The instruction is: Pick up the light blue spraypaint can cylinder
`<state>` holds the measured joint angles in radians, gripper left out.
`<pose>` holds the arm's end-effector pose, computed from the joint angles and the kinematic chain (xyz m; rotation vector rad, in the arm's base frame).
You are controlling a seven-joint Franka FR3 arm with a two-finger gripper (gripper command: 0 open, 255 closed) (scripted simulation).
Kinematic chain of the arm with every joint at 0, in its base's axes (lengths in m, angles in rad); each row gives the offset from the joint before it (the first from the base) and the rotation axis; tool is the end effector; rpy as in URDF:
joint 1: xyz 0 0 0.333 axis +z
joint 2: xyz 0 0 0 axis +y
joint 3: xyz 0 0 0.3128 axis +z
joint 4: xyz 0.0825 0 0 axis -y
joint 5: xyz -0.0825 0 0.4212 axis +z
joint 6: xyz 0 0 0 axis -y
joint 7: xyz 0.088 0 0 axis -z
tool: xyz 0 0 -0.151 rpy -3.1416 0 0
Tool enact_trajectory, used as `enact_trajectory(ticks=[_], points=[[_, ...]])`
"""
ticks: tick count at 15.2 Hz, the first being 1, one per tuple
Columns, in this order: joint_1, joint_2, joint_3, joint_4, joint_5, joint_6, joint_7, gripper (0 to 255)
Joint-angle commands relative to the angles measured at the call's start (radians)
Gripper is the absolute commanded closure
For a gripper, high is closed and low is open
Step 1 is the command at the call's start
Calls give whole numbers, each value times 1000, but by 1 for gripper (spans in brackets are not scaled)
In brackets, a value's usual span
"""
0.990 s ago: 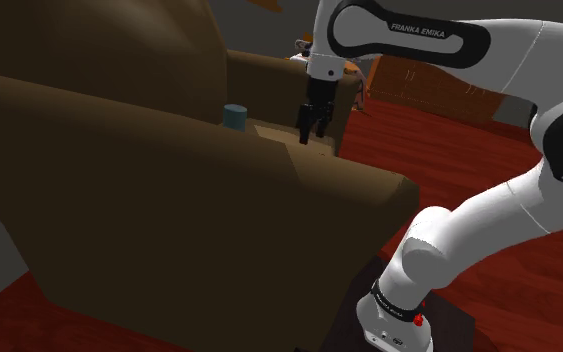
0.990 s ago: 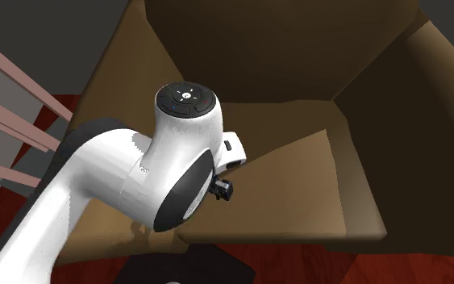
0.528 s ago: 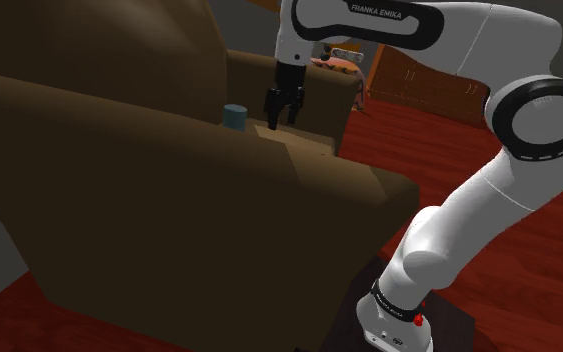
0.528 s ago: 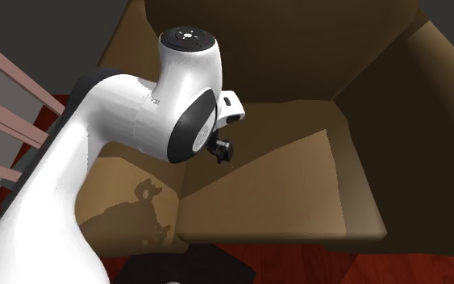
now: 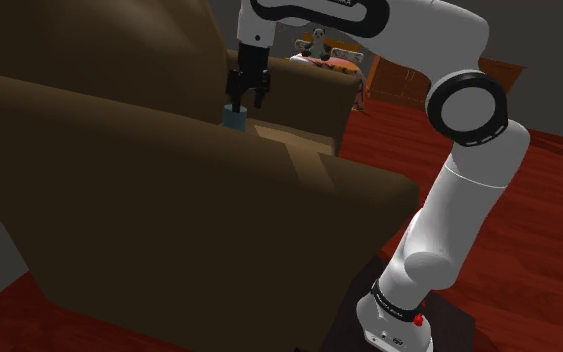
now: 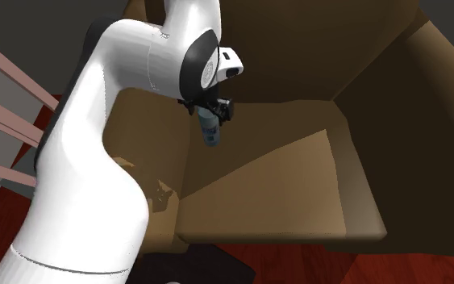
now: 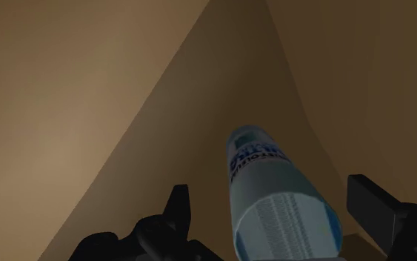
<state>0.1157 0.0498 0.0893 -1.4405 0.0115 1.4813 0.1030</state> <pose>0.5851 0.1222 0.6058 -3.1231 -0.1608 0.0174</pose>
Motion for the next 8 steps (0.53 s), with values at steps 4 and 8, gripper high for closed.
enact_trajectory(ticks=[4, 8], points=[[14, 110, 10, 134, -12, -10, 11, 0], [12, 87, 9, 47, -9, 54, 9, 0]])
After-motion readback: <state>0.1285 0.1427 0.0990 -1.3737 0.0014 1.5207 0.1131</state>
